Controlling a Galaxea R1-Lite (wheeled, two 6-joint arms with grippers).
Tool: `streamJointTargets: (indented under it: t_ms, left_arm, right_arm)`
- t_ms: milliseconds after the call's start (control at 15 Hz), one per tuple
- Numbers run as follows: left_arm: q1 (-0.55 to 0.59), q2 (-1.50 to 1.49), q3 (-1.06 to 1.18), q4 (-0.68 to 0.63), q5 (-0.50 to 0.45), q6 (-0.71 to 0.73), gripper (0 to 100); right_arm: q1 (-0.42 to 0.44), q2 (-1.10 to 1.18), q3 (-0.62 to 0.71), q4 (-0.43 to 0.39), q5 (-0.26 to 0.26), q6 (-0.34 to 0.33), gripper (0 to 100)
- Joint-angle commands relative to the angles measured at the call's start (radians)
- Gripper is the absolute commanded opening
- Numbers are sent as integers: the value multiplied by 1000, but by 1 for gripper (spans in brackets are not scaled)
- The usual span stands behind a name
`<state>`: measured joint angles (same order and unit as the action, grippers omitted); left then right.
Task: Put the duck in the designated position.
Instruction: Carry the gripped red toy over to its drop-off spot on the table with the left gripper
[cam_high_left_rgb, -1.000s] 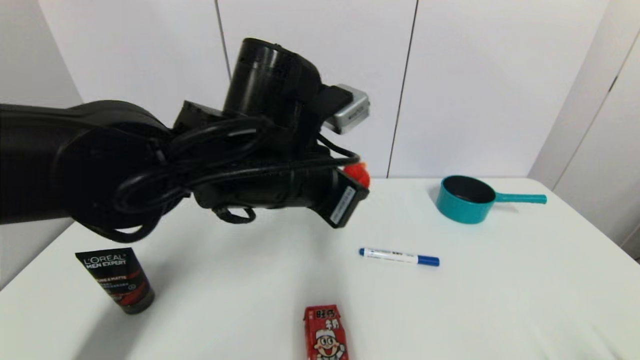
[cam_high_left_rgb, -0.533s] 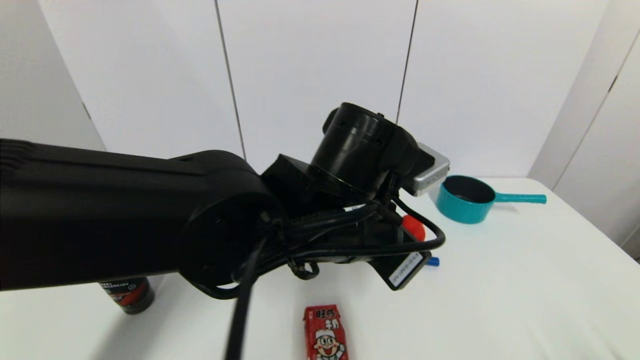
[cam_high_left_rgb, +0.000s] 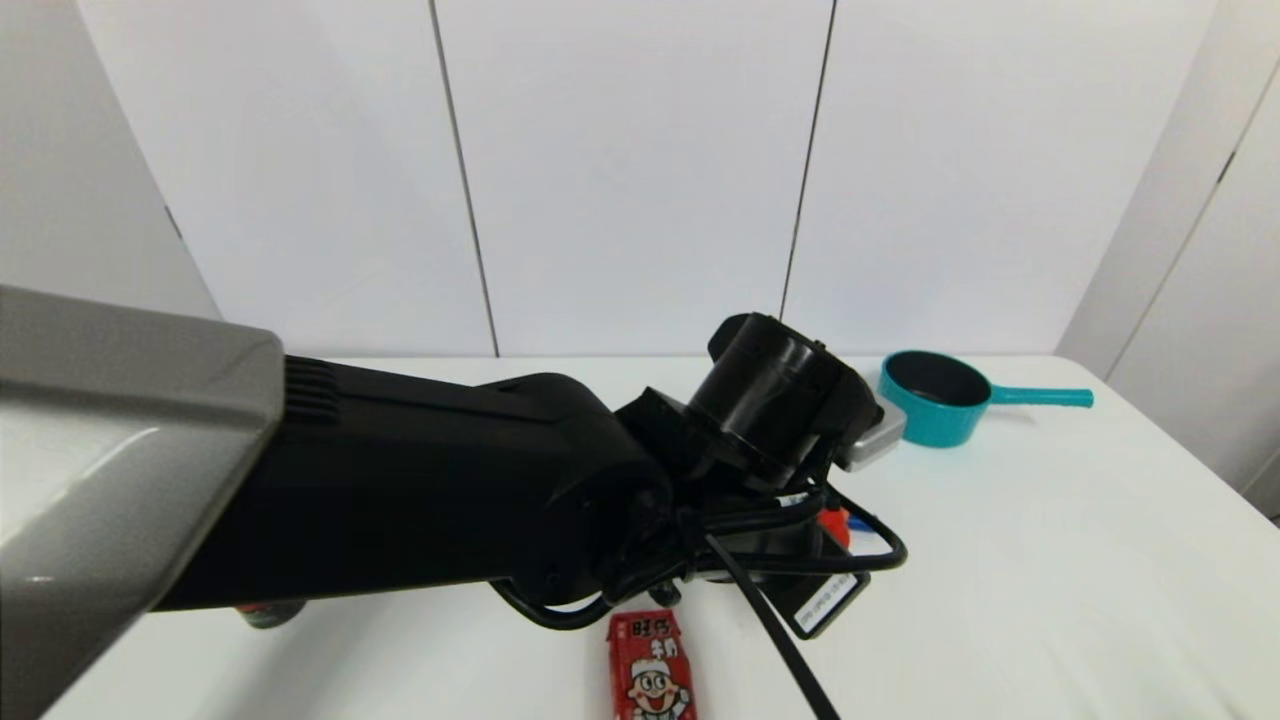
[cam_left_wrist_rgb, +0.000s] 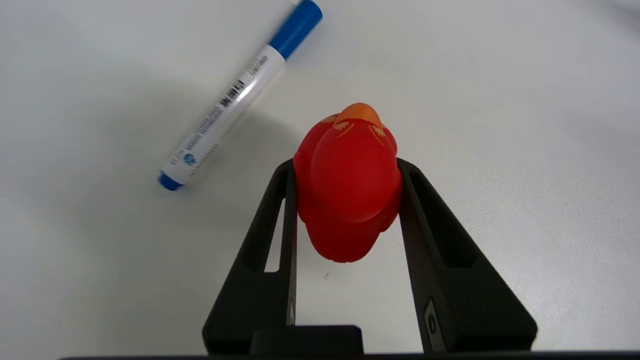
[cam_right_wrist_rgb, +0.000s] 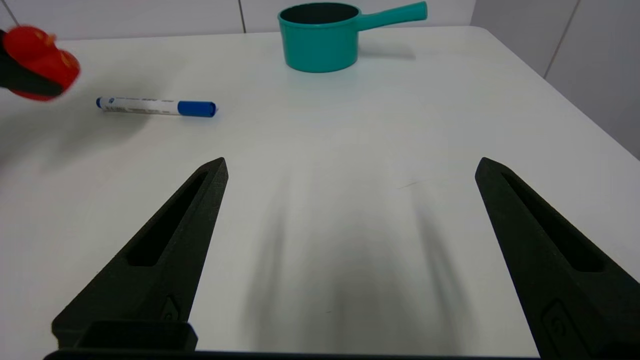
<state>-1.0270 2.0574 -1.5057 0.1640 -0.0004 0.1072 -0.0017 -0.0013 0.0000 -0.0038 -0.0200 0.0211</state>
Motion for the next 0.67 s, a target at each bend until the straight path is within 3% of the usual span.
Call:
streamJointTargets:
  t_ms: [67,667]
  left_arm:
    - [-5,64,-1,0,-4,-34,0]
    - [-16,125,-27,-8,-4,-86,0]
  right_arm:
    - [0,1,0,-1,0,0,100]
    - [0,1,0,-1,0,0,100]
